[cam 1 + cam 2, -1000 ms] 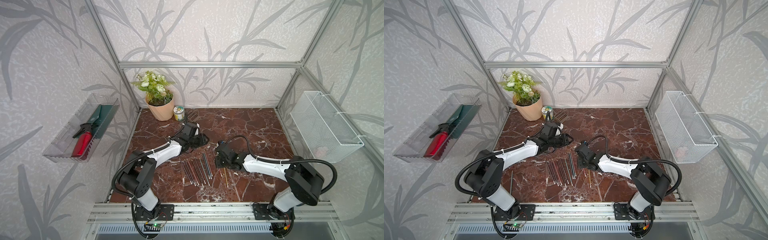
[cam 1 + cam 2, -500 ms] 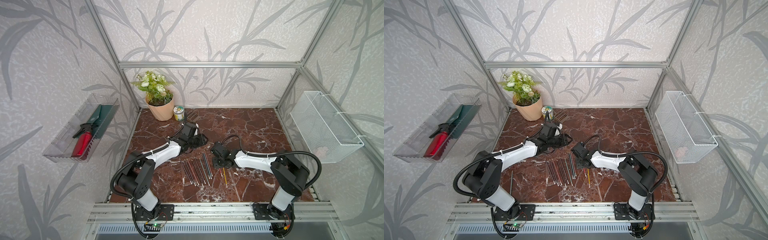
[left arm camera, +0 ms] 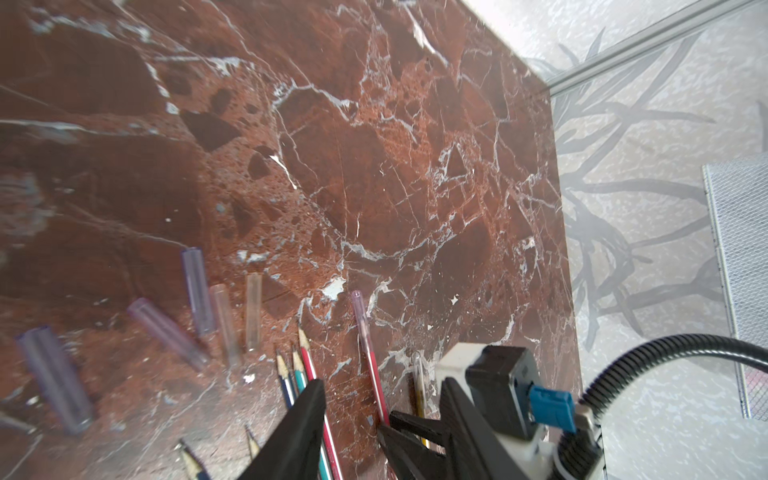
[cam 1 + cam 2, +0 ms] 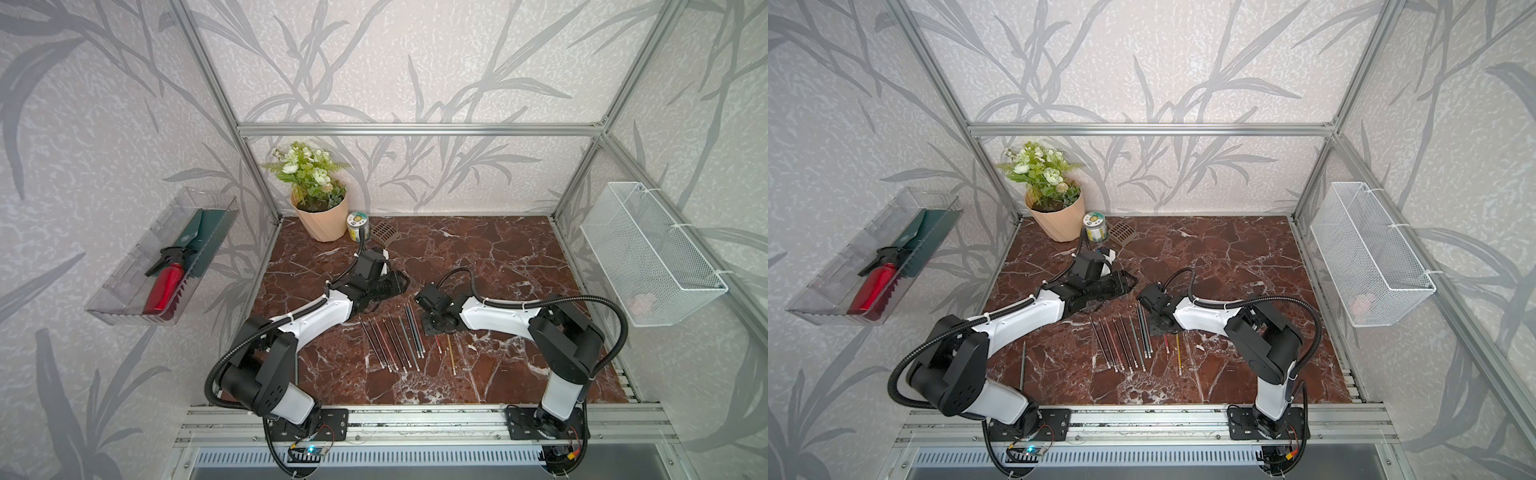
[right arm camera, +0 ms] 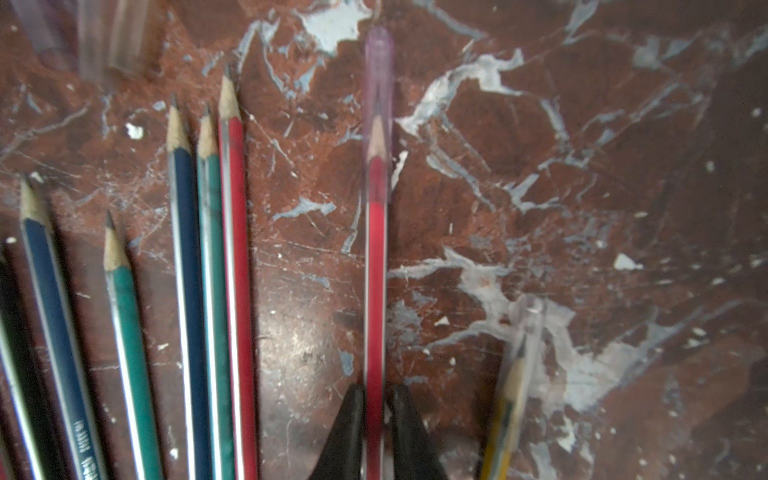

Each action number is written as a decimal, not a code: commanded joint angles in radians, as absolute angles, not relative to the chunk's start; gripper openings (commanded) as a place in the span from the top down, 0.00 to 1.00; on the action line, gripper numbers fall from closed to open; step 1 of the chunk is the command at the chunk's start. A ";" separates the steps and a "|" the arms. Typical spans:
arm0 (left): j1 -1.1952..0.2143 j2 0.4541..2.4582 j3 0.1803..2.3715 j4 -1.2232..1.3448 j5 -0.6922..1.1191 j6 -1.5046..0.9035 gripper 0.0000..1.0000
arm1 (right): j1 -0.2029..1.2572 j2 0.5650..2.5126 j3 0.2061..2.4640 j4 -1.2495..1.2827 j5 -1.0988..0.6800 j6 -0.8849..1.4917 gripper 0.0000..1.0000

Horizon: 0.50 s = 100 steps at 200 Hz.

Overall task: Remove the protective cover of the pencils
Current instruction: Pick up the pencil from the center of the board.

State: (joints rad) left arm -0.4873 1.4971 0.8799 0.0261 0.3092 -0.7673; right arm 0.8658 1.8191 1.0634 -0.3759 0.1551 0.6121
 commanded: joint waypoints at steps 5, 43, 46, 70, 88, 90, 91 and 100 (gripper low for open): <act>-0.479 1.449 0.837 0.114 0.261 -0.788 0.51 | 0.873 1.841 1.075 -0.414 0.160 0.610 0.89; -0.478 1.436 0.821 0.135 0.265 -0.799 0.50 | 0.873 1.826 1.077 -0.405 0.155 0.610 0.95; -0.479 1.436 0.822 0.135 0.267 -0.799 0.50 | 0.873 1.824 1.076 -0.406 0.155 0.611 0.95; -0.479 1.429 0.814 0.143 0.267 -0.801 0.50 | 0.873 1.799 1.075 -0.401 0.156 0.611 0.98; -0.479 1.422 0.806 0.153 0.268 -0.801 0.50 | 0.874 1.772 1.067 -0.388 0.152 0.607 0.98; -0.479 1.420 0.806 0.154 0.268 -0.801 0.50 | 0.874 1.767 1.066 -0.385 0.151 0.606 0.98; -0.479 1.419 0.804 0.155 0.267 -0.801 0.50 | 0.874 1.766 1.065 -0.385 0.151 0.606 0.99; -0.478 1.415 0.799 0.164 0.267 -0.801 0.50 | 0.874 1.751 1.060 -0.380 0.148 0.606 0.99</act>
State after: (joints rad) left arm -0.4820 1.4498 0.8181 0.1234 0.2836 -0.7898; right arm 0.8673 1.8118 1.0634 -0.3759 0.1543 0.6117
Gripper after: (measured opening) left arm 0.501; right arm 0.090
